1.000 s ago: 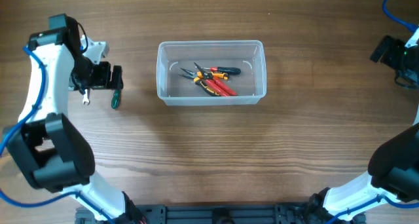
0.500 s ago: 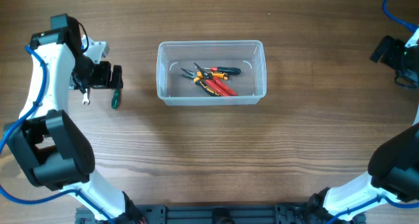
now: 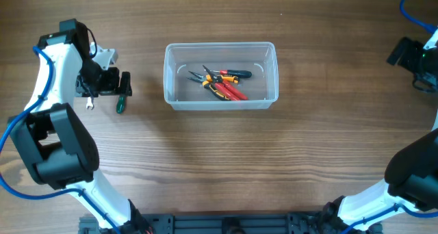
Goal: Pack container
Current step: 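Move the left gripper over the green-handled screwdriver, then lower the left gripper and close it on the green handle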
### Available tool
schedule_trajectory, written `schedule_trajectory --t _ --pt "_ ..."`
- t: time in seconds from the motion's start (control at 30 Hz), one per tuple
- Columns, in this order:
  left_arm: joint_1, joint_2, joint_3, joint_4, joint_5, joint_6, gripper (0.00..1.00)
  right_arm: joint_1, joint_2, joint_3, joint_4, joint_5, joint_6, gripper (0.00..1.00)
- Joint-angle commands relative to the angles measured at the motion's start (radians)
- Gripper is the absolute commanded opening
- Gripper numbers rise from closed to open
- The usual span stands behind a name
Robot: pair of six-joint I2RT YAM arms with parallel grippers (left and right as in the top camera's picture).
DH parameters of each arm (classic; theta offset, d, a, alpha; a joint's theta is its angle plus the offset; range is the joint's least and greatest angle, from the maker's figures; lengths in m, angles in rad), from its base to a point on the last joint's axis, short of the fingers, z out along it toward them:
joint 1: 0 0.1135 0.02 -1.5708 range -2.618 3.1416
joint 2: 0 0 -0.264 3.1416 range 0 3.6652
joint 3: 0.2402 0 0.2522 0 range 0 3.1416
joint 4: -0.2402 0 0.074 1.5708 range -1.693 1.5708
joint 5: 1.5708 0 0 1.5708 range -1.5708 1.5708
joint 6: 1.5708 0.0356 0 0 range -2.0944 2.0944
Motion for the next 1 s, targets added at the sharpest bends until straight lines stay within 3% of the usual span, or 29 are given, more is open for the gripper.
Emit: schedule_trajectory --t 0.0,0.23,0.47,0.77,0.97 --pt "-0.003 0.009 0.002 0.008 0.117 -0.009 1.00 0.003 0.002 -0.002 0.002 -0.008 0.018 1.00" --pt "-0.003 0.009 0.002 0.010 0.122 -0.009 1.00 0.003 0.002 -0.002 0.002 -0.008 0.018 1.00" --pt "-0.002 0.009 0.002 0.007 -0.028 -0.009 1.00 0.003 0.002 -0.002 0.002 -0.008 0.018 1.00" --pt "-0.002 0.009 0.002 0.005 0.098 -0.009 1.00 0.003 0.002 -0.002 0.002 -0.008 0.018 1.00" --pt "-0.002 0.009 0.000 0.002 0.023 -0.009 1.00 0.003 0.002 -0.002 0.002 -0.008 0.018 1.00"
